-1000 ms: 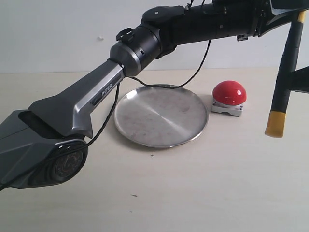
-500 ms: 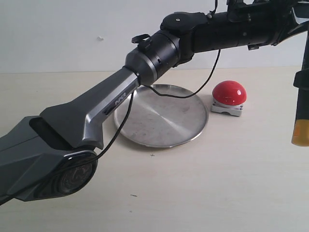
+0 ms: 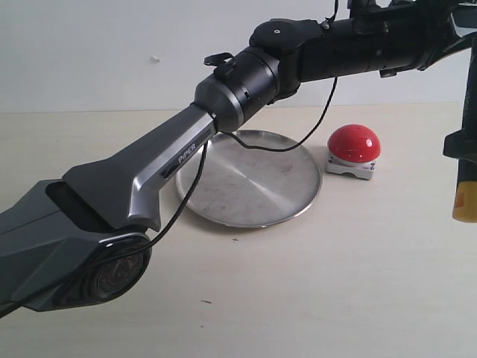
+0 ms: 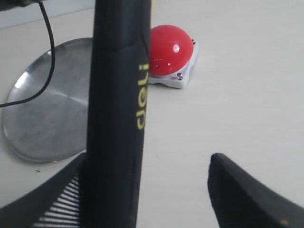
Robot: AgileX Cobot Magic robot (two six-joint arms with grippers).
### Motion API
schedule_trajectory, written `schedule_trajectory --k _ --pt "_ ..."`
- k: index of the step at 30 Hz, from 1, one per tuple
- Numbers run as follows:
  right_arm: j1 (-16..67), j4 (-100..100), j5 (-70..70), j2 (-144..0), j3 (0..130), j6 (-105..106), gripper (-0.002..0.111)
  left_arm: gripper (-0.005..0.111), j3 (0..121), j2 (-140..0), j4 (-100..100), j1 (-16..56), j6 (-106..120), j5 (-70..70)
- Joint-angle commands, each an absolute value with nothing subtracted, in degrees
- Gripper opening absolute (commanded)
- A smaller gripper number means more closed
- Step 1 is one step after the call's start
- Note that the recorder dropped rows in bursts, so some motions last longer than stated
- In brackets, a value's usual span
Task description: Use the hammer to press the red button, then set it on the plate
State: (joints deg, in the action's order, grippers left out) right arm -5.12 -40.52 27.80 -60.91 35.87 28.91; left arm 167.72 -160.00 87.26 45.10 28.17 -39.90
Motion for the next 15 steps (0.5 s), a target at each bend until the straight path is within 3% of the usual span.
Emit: schedule_trajectory --k 1,15 --pt "-5.32 -40.31 25.07 -61.67 36.42 29.30 0.065 0.000 168.56 -158.54 88.98 45.40 27.87 -38.95" --pt "-5.32 -46.13 26.17 -64.82 36.42 36.14 0.062 0.000 168.56 -158.54 88.73 45.40 27.88 -38.71"
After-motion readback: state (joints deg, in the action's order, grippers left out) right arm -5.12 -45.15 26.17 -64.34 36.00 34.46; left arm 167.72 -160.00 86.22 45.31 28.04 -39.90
